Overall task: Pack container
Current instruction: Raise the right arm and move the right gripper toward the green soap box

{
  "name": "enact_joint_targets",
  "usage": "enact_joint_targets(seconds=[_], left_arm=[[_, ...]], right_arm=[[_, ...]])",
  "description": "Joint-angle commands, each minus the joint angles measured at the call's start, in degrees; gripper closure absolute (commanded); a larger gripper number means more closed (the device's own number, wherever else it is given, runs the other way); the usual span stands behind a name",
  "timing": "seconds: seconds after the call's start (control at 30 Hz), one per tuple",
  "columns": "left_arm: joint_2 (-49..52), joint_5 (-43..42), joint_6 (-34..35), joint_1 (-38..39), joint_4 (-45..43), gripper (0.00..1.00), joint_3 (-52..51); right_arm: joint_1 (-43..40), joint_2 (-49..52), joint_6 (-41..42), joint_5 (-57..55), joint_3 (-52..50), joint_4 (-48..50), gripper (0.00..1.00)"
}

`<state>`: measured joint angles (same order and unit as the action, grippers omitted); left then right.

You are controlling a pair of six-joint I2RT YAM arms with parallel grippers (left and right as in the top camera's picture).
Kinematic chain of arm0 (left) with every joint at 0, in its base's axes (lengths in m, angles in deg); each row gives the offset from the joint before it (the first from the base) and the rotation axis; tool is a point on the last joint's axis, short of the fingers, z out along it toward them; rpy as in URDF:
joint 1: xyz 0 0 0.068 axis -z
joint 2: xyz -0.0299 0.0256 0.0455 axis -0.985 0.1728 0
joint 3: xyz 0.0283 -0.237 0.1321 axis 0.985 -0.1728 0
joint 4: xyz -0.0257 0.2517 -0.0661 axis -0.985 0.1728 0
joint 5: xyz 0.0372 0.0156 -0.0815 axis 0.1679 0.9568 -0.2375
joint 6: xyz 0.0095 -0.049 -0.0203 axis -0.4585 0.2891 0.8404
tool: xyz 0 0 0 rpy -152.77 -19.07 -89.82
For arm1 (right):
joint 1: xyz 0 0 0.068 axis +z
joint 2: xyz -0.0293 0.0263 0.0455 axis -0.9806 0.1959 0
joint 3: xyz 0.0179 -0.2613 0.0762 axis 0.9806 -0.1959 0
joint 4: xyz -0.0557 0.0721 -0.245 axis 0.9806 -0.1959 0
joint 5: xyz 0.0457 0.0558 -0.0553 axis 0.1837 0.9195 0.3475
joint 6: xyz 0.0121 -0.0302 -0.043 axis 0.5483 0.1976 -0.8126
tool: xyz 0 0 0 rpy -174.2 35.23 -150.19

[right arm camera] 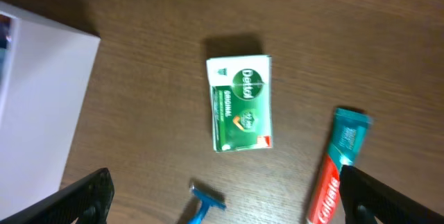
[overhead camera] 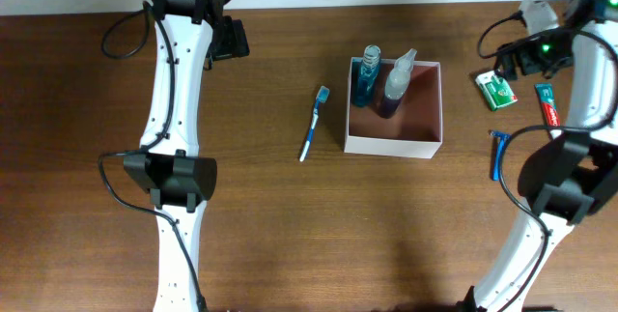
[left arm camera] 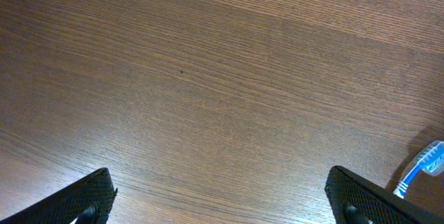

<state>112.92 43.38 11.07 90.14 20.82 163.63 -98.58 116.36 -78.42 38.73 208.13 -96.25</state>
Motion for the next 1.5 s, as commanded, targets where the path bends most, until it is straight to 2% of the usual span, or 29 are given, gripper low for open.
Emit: enact_joint_targets(seconds=[0.0, 0.43, 0.87, 1.03, 1.47], left_arm=[[0.0, -0.3, 0.3, -0.3, 0.0, 0.01, -0.1], [0.0, -0.3, 0.3, -0.3, 0.0, 0.01, -0.1], [0.0, -0.3, 0.3, -0.3, 0.0, 0.01, -0.1], [0.0, -0.3, 0.3, -0.3, 0.0, 0.01, -0.1], [0.0, -0.3, 0.3, -0.3, 0.0, 0.01, -0.1]], right_arm=[[1.2, 4.2, -1.1, -2.3, 0.7, 0.3, 0.01], [0.9, 7.1, -0.9, -1.3, 0.1, 4.8, 0.01], [1.1, 8.8, -1.2, -1.9, -7.5, 9.7, 0.01], [1.2, 9.0, -4.4, -2.7, -9.3, 11.3, 0.01], [1.2, 10.5, -5.6, -4.8, -11.3, 12.9, 0.01]])
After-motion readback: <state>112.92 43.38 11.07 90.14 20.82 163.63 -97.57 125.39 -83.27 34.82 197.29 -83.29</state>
